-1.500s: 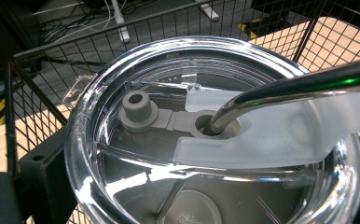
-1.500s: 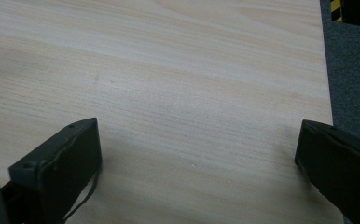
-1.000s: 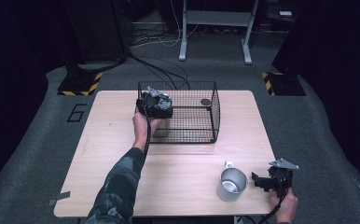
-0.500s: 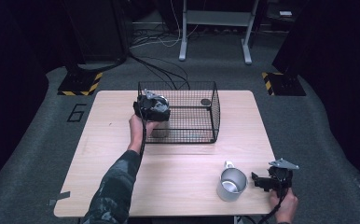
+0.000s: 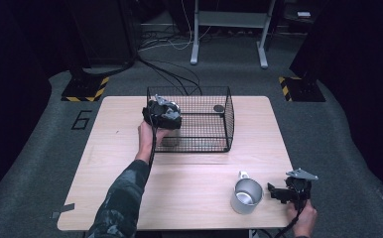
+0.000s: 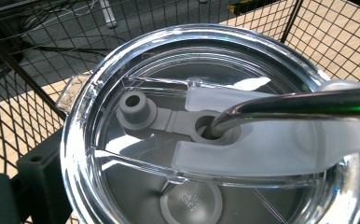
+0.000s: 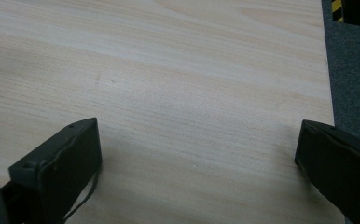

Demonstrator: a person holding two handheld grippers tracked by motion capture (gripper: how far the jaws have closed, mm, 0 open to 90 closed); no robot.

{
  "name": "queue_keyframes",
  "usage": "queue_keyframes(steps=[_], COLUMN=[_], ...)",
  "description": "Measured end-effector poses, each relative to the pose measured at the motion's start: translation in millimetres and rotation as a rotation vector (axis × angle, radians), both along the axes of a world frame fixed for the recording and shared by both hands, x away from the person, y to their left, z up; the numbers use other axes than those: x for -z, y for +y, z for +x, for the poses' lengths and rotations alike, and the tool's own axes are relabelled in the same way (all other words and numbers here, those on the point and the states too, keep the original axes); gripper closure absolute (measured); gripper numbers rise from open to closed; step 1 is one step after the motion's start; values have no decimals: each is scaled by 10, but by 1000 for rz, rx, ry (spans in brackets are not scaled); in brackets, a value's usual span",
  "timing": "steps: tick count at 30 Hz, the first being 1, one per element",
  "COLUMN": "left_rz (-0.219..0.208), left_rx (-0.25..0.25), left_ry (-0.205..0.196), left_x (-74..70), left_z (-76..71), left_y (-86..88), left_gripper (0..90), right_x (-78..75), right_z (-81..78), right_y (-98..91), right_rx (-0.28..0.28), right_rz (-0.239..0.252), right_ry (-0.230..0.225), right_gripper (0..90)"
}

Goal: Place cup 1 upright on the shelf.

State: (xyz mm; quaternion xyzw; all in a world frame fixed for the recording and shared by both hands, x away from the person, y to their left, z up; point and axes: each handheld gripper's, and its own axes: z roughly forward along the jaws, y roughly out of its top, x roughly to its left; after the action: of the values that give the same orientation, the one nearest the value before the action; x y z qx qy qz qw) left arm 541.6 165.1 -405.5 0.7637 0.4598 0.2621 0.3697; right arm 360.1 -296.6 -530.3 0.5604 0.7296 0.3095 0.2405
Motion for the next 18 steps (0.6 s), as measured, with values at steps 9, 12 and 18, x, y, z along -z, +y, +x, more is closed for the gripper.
queue_keyframes(steps=[9, 12, 18], left_rz=[-19, -18, -14], left_rx=[14, 13, 26], left_ry=[-14, -2, -33], left_x=[-133, -178, -331], left_z=[-50, -77, -171], left_y=[26, 61, 105], left_gripper=[0, 0, 0], right_x=[0, 0, 0], right_z=[0, 0, 1], right_y=[0, 0, 1], right_rx=[0, 0, 1], right_rz=[0, -1, 0], right_ry=[1, 1, 0], right_gripper=[0, 0, 0])
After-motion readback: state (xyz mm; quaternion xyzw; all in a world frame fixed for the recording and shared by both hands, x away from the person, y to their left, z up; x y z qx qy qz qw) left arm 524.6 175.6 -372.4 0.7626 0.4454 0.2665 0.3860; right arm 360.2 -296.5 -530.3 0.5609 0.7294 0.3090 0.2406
